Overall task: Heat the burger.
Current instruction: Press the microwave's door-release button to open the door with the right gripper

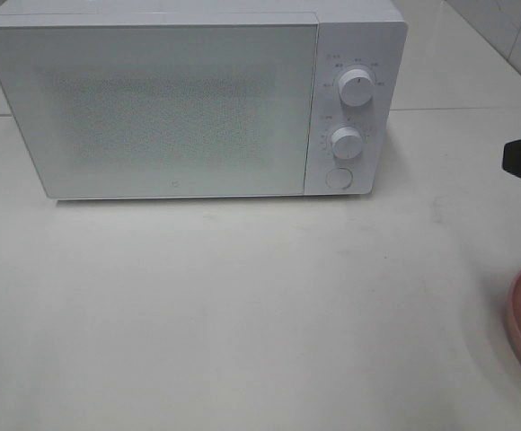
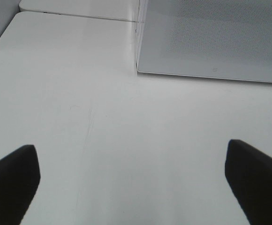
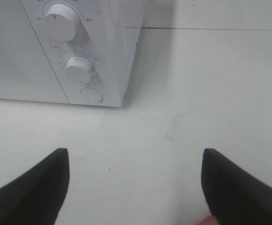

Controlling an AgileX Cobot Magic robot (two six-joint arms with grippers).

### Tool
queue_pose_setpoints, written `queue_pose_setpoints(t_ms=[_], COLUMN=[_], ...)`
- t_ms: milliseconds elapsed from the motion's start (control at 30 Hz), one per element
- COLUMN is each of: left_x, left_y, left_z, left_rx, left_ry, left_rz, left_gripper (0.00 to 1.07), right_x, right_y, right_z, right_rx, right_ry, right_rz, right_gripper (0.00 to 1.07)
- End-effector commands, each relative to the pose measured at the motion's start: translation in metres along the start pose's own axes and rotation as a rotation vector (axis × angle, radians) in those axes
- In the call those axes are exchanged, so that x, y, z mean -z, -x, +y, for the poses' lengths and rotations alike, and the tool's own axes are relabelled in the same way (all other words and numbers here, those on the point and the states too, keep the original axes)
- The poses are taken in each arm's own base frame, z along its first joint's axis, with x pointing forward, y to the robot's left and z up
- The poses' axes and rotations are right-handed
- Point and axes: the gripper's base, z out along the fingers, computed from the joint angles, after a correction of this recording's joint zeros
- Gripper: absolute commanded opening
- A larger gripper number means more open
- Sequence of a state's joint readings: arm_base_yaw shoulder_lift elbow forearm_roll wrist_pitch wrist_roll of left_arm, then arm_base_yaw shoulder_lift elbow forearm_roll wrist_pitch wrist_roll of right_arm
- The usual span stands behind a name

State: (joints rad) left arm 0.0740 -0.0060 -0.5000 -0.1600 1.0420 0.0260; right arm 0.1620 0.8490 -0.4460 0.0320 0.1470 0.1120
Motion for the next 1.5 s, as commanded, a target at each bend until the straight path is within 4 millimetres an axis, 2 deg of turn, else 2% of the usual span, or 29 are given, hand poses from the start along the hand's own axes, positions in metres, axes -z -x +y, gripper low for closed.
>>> queue_pose_setpoints(t_ms=[33, 300, 433, 767, 933, 1167, 1500], left_x=[0.002, 0.002, 0.002, 0.002, 0.002, 0.002, 0.002], left_y=[-0.001, -0.001, -0.001, -0.001, -0.001, -0.001, -0.001], left_z=[0.0, 0.0, 0.0, 0.0, 0.0, 0.0, 0.0], left_rx=[0.002, 0.002, 0.002, 0.002, 0.002, 0.002, 0.002], left_ry=[0.002, 0.002, 0.002, 0.002, 0.002, 0.002, 0.002], left_rz=[-0.026, -0.026, -0.026, -0.026, -0.026, -0.026, -0.026], left_gripper=[1.0, 1.0, 1.0, 1.0, 1.0, 1.0, 1.0], right_x=[-0.012, -0.033, -0.047, -0.062, -0.069, -0.078, -0.082], right_y=[0.005, 0.006, -0.007, -0.025, -0.04, -0.056, -0.076], right_z=[0.0, -0.001, -0.004, -0.008, 0.006, 0.038, 0.063], right_rx=[0.006, 0.008, 0.022, -0.02, 0.028, 0.156, 0.155], right_ry=[0.0, 0.003, 0.006, -0.024, -0.011, 0.004, -0.053], right_rz=[-0.052, -0.117, -0.225, -0.24, -0.234, -0.242, -0.29], right_gripper=[0.75, 0.75, 0.75, 0.75, 0.75, 0.75, 0.75])
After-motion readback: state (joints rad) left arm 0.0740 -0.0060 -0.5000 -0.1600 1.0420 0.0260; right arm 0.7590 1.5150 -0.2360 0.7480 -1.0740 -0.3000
